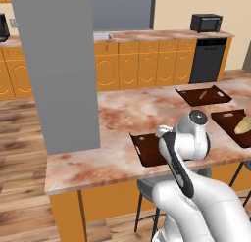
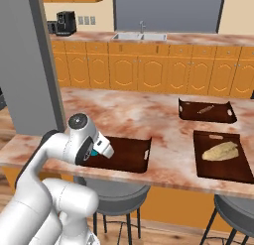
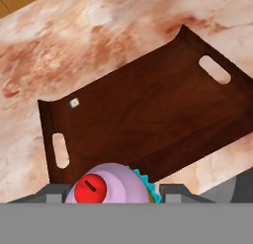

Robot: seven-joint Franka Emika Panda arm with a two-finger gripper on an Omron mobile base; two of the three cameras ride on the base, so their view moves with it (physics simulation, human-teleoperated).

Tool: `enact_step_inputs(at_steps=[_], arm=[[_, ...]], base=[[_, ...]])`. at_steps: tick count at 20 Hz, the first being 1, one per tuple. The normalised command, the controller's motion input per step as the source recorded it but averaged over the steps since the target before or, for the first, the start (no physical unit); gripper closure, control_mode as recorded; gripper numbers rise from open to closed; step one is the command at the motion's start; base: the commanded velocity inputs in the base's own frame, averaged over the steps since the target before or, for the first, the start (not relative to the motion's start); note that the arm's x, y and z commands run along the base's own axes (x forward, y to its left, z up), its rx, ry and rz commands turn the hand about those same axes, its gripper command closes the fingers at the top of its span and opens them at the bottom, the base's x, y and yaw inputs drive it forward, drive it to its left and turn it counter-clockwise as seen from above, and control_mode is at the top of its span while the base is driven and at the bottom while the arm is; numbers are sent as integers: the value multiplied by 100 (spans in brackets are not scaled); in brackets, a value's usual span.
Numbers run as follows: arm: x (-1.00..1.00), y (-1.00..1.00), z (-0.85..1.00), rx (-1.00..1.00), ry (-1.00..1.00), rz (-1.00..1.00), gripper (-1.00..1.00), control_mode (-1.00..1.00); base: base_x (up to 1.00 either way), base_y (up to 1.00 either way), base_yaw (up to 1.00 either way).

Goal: Take the cupcakes from the fridge and place them on the empty tray on the dining counter.

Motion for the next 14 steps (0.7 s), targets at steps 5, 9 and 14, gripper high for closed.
enact_step_inputs(at_steps=[5,9,14], arm=[[13,0,-44,0,0,0,100,-100],[29,5,-52,0,0,0,100,-100],[38,10,-45,0,-2,0,100,-100]], base=[[0,0,0],[0,0,0],[0,0,0]])
